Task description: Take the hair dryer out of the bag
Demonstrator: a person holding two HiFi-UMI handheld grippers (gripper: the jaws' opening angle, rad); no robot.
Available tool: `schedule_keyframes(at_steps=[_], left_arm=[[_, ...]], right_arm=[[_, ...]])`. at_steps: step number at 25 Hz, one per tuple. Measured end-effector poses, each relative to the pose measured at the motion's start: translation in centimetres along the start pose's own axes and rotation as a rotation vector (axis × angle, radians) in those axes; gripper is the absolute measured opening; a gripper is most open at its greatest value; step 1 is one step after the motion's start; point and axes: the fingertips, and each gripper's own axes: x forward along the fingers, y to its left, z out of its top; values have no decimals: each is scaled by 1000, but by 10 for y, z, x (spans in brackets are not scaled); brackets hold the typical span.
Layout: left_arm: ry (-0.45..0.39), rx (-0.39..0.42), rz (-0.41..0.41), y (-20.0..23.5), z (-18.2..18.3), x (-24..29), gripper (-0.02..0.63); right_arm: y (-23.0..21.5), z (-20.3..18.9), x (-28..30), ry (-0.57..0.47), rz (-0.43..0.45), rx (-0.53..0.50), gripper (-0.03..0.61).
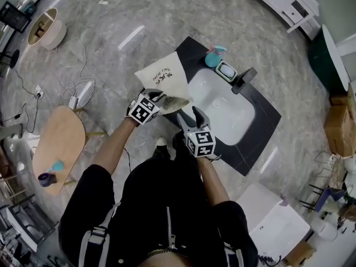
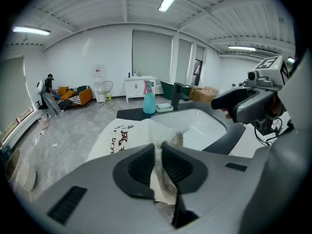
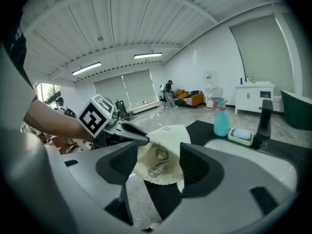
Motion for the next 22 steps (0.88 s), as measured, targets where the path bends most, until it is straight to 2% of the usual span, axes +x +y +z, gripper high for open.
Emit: schedule_keyframes(at_steps=[7,22], left_arm=[[11,-42,13,12,-9,1,60],[12,-74,29,25,-26,0,60]], right_arm=[[14,-46,36,151,103,26,267],[1,-84,102,276,146,191,265]])
